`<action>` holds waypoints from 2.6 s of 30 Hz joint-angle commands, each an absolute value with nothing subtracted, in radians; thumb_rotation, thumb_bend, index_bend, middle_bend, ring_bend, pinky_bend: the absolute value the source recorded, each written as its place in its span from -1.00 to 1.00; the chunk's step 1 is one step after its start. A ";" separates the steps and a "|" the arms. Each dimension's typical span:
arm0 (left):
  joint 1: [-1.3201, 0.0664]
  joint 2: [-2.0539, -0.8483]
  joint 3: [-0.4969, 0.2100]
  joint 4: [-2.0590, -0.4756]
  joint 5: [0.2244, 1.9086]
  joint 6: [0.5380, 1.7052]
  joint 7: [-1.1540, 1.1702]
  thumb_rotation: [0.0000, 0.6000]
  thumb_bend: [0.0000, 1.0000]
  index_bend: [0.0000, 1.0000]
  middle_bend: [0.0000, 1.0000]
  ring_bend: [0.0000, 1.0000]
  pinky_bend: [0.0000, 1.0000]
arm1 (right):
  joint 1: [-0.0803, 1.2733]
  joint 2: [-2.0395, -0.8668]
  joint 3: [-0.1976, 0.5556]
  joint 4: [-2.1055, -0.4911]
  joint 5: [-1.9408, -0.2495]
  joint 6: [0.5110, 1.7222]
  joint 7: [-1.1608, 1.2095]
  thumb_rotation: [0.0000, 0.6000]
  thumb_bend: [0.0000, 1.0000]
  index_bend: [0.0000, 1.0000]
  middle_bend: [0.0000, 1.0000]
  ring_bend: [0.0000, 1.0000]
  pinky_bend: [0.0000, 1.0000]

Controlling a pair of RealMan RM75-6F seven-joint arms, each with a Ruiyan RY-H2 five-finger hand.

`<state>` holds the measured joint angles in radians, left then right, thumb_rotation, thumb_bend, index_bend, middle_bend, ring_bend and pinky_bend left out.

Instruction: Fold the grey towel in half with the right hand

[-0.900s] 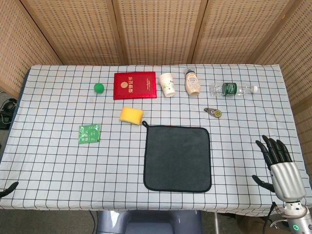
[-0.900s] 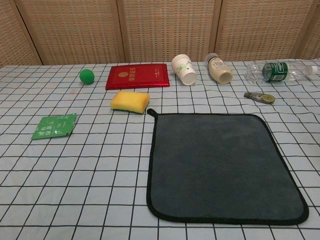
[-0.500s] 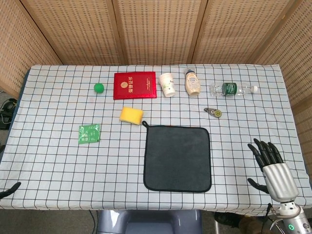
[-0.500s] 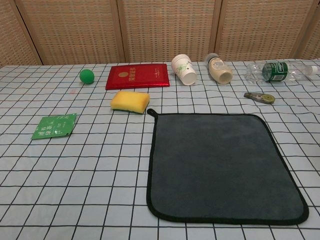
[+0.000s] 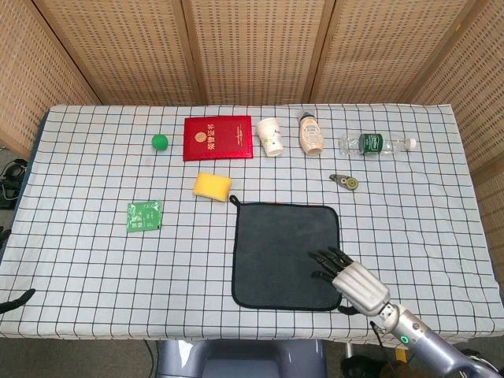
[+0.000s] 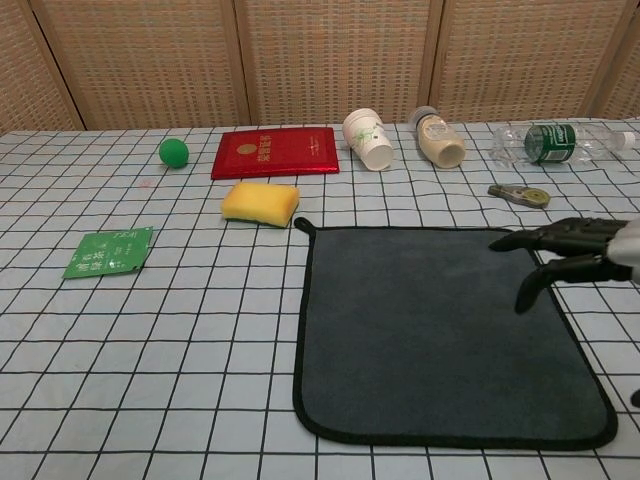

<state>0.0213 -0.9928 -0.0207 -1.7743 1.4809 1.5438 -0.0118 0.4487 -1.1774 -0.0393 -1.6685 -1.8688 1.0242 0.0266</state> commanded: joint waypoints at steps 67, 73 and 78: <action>-0.004 -1.010 -0.028 -1.759 1.430 1.489 0.003 1.00 -1.00 -1.00 -1.00 -1.00 -1.00 | 0.627 -1.534 -0.064 -1.499 -1.720 0.892 -0.276 1.00 0.05 -0.08 -1.00 -1.00 -1.00; -0.004 -1.010 -0.027 -1.759 1.431 1.490 0.003 1.00 -1.00 -1.00 -1.00 -1.00 -1.00 | 0.630 -1.532 -0.068 -1.495 -1.718 0.909 -0.247 1.00 0.15 0.01 -1.00 -1.00 -1.00; -0.004 -1.010 -0.027 -1.760 1.432 1.490 0.003 1.00 -1.00 -1.00 -1.00 -1.00 -1.00 | 0.628 -1.538 -0.062 -1.488 -1.702 0.923 -0.216 1.00 0.22 0.14 -1.00 -1.00 -1.00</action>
<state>-0.0045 -1.0101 -0.0269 -1.7598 1.4315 1.4899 0.0034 0.6287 -1.5358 -0.0645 -1.4903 -1.7064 0.9204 -0.2208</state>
